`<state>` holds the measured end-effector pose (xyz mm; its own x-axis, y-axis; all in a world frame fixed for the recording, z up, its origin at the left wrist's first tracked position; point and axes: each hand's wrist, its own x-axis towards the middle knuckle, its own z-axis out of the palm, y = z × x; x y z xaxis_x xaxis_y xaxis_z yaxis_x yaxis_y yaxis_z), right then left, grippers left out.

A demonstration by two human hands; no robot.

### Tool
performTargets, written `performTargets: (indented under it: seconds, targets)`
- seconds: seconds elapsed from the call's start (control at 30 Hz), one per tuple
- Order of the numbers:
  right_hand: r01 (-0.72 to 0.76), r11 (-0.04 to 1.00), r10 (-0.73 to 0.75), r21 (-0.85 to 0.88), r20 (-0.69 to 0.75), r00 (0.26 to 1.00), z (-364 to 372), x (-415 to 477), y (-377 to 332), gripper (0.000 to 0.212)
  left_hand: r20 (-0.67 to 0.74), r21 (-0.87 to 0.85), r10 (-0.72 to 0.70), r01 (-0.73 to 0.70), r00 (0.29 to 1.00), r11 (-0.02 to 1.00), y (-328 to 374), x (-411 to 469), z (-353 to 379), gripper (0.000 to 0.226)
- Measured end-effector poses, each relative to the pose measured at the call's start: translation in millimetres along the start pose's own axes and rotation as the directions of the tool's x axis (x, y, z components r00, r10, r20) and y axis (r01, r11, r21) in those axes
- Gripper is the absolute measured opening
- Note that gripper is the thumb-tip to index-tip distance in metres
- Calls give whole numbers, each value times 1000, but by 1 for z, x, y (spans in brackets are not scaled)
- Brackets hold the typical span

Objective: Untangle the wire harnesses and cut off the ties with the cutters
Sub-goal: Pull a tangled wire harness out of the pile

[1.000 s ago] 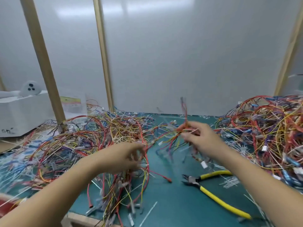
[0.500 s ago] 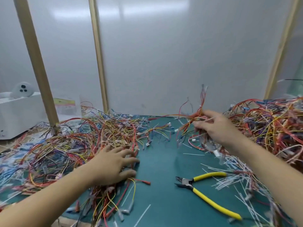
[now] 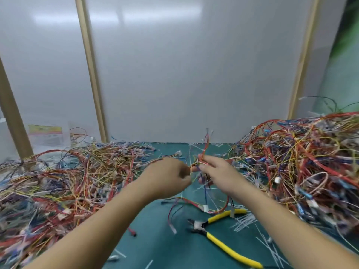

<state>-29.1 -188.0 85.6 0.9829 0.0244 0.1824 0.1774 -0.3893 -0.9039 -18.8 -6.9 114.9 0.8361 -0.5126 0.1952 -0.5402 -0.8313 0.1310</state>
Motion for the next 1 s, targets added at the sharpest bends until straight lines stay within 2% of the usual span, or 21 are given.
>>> performTargets:
  seconds: [0.07,0.13,0.17,0.23,0.3,0.37,0.4,0.47,0.53,0.6,0.63,0.67,0.7,0.73,0.8,0.83,0.9,0.97,1.0]
  targets:
    - [45,998,-40,45,-95,995,1,3,4,22,-60,-302,12,-29,998,953,17,6,15,36]
    - [52,956,-5,287,-162,987,0,5,-4,24,-245,-426,-22,-88,969,900,24,11,24,38]
    - [44,904,26,426,-157,987,-1,6,-12,26,-317,-474,-26,-135,948,870,25,12,29,40]
    - [-20,786,67,619,-53,996,-7,9,-31,32,-315,-570,22,-208,949,795,23,11,41,46]
    - [-80,709,49,701,64,997,-14,13,-48,34,-324,-563,85,-264,942,783,19,6,61,43]
    - [-82,802,30,591,97,995,-22,20,-58,38,-358,-577,77,-285,931,766,15,3,72,24]
    - [-94,878,56,470,93,994,-24,22,-59,42,-336,-655,32,-258,941,710,12,4,73,18]
    - [-134,964,131,228,29,991,-26,18,-56,51,-260,-871,-117,-180,959,456,5,7,68,14]
    - [-125,989,133,83,-104,986,-21,3,-43,51,-181,-978,-265,-144,947,151,-1,8,57,11]
    - [-77,997,71,-27,-191,979,-9,-18,-24,53,-131,-986,-322,-156,938,-54,-3,9,52,10]
    - [-54,998,47,-38,-172,984,-1,-31,-16,53,-127,-981,-312,-166,942,-101,-4,9,52,12]
    - [-47,999,46,-9,-111,993,9,-43,-10,50,-141,-981,-285,-173,948,-91,-3,10,52,16]
    - [-65,997,67,46,-28,997,18,-53,-5,42,-166,-984,-246,-176,955,-17,-1,9,53,19]
    - [-95,989,90,110,53,995,27,-60,0,31,-198,-975,-195,-173,961,138,1,8,55,21]
    - [-146,967,123,211,115,986,38,-63,5,15,-257,-832,-79,-179,963,525,6,6,63,26]
    - [-148,958,126,245,104,987,38,-61,5,15,-291,-747,-66,-183,954,639,8,4,67,28]
    - [-109,952,104,286,31,994,29,-53,0,18,-418,-717,-189,-195,888,670,7,1,65,30]
    - [-52,935,89,351,-88,992,9,-40,-13,23,-625,-655,-296,-279,722,702,0,-1,56,25]
    - [-27,921,86,389,-135,987,-2,-32,-20,25,-688,-605,-293,-302,664,737,-1,-2,50,21]
